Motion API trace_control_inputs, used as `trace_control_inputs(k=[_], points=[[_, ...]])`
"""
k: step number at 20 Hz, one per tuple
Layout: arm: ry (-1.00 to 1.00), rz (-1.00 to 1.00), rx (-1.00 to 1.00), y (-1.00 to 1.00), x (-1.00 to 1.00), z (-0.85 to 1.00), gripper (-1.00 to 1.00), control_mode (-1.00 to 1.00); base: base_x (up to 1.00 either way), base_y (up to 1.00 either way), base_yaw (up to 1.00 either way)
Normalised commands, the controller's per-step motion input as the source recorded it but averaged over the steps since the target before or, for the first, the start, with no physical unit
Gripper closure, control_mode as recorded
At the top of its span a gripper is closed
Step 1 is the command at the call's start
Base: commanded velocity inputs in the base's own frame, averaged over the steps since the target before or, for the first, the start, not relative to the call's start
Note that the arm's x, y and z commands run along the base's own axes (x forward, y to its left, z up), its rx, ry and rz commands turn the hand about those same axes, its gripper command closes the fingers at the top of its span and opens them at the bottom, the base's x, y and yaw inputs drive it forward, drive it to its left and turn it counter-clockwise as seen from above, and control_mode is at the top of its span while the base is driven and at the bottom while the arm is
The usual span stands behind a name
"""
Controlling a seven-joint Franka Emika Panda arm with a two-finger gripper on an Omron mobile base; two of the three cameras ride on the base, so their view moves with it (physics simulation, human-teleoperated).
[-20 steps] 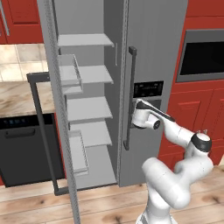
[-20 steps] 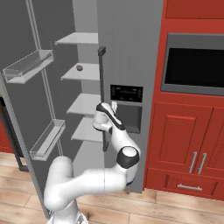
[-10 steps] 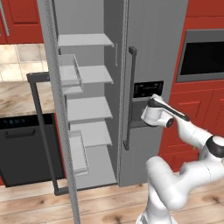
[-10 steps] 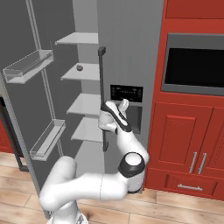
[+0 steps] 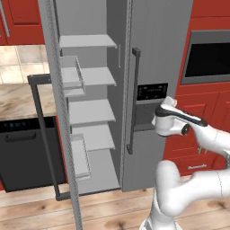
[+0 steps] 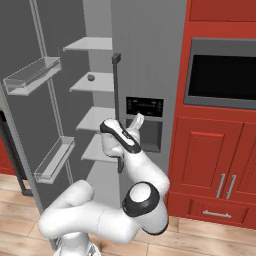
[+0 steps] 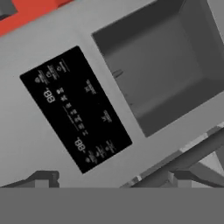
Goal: There's a chicken drumstick in the fridge that needs to be moved to the freezer for freezing. Pick up the chicken drumstick from the fridge, place it on any shelf in the freezer, and close the fridge and freezer doors when done.
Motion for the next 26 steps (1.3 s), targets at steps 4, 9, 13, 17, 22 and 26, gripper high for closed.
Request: trace_control_inputs(k=[4, 9, 13, 17, 22, 26], points=[[0.19, -0.1, -0.07, 0.0, -0.94, 0.77, -1.0, -1.0, 0.0, 0.0, 0.0], [0.09, -0.08, -0.05, 0.05, -0.97, 0.72, -1.0, -1.0, 0.0, 0.0, 0.0], [-0.22, -0.15, -0.05, 0.3, -0.84, 0.77, -1.0, -1.0, 0.0, 0.0, 0.0], [-0.28, -0.23, -0.02, 0.28, -0.75, 0.97, -1.0, -1.0, 0.0, 0.0, 0.0], [-0.17, -0.32, -0.03, 0.42, -0.4, 0.91, -1.0, -1.0, 0.0, 0.0, 0.0], [-0.01, -0.4, 0.0, 0.43, -0.51, 0.62, -1.0, -1.0, 0.0, 0.0, 0.0]])
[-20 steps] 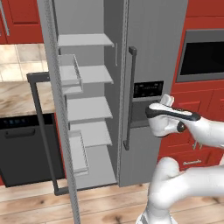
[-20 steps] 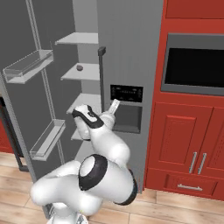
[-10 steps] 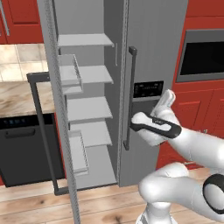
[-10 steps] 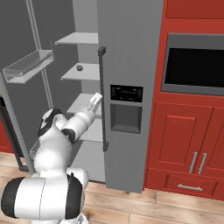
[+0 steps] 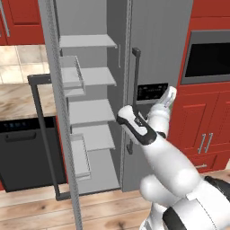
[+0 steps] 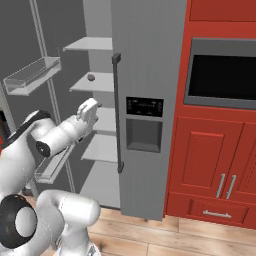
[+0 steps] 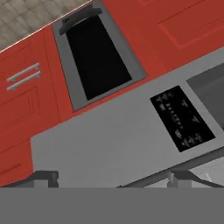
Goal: There's a chicken drumstick in the fridge that needs to be moved to the freezer for freezing. Pick up the chicken drumstick from the fridge, place it on any shelf in the freezer, and close the fridge and freezer doors when done.
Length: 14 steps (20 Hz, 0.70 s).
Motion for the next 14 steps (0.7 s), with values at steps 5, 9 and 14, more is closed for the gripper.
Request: trace_control_inputs(k=[5, 9, 14], points=[[0.06, -0.24, 0.2, 0.56, -0.99, 0.24, -1.0, -1.0, 0.0, 0.0, 0.0], [0.0, -0.08, 0.1, 0.63, -1.0, 0.36, -1.0, -1.0, 0.0, 0.0, 0.0], [0.01, -0.01, -0.19, 0.74, -0.66, 0.61, -1.0, -1.0, 0.0, 0.0, 0.0]])
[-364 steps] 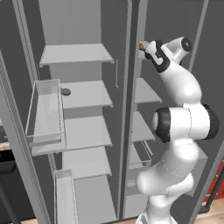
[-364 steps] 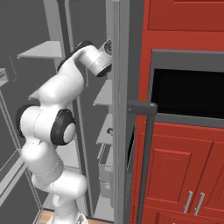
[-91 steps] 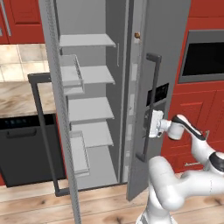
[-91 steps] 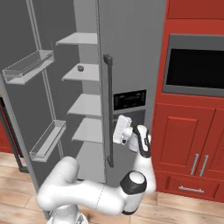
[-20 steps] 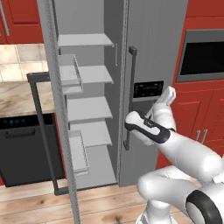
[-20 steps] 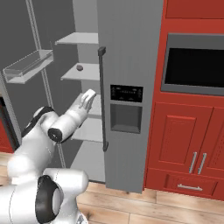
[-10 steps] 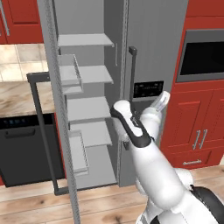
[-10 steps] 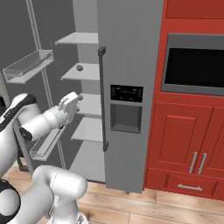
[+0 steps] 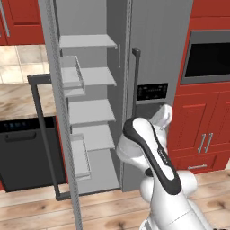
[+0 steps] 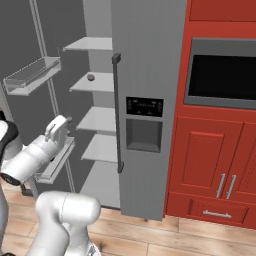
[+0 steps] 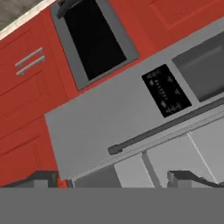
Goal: There's a chicken drumstick in the fridge that needs to be moved to the freezer for freezing. Pick up the chicken drumstick from the fridge, place it on any shelf in the freezer, and close the fridge and freezer doors when done.
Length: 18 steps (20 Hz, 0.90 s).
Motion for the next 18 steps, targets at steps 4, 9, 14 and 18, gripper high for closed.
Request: trace_control_inputs(k=[4, 9, 14, 18], points=[[0.07, -0.01, -0.25, 0.98, -0.52, 0.25, -1.0, -1.0, 0.0, 0.0, 0.0], [0.01, -0.15, -0.25, 1.0, -0.35, 0.02, -1.0, -1.0, 0.0, 0.0, 0.0], [-0.02, -0.29, -0.29, 1.0, -0.23, 0.02, -1.0, -1.0, 0.0, 0.0, 0.0], [0.0, -0.38, -0.31, 1.0, -0.07, 0.1, -1.0, -1.0, 0.0, 0.0, 0.0]])
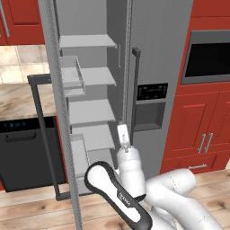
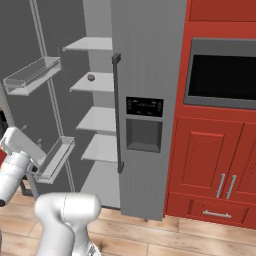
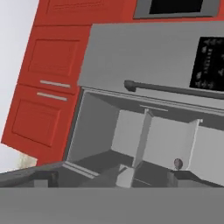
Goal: There's a chicken drumstick in the fridge that needs to be moved to the freezer for freezing. Pick up the chicken drumstick from the fridge, place it on any shelf in the freezer, and close the fridge and freezer doors when done.
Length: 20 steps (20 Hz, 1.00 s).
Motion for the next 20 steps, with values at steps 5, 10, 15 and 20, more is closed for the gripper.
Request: trace_control_inputs(k=[5, 10, 15, 20], points=[[0.0, -0.4, -0.3, 1.0, 0.0, 0.03, -1.0, -1.0, 0.0, 0.0, 0.0], [0.12, -0.39, -0.31, 1.0, 0.0, 0.01, -1.0, -1.0, 0.0, 0.0, 0.0], [0.15, -0.41, -0.25, 0.99, -0.12, 0.0, -1.0, -1.0, 0.0, 0.0, 0.0], [0.11, -0.45, -0.2, 0.88, -0.37, 0.0, -1.0, -1.0, 0.0, 0.0, 0.0]])
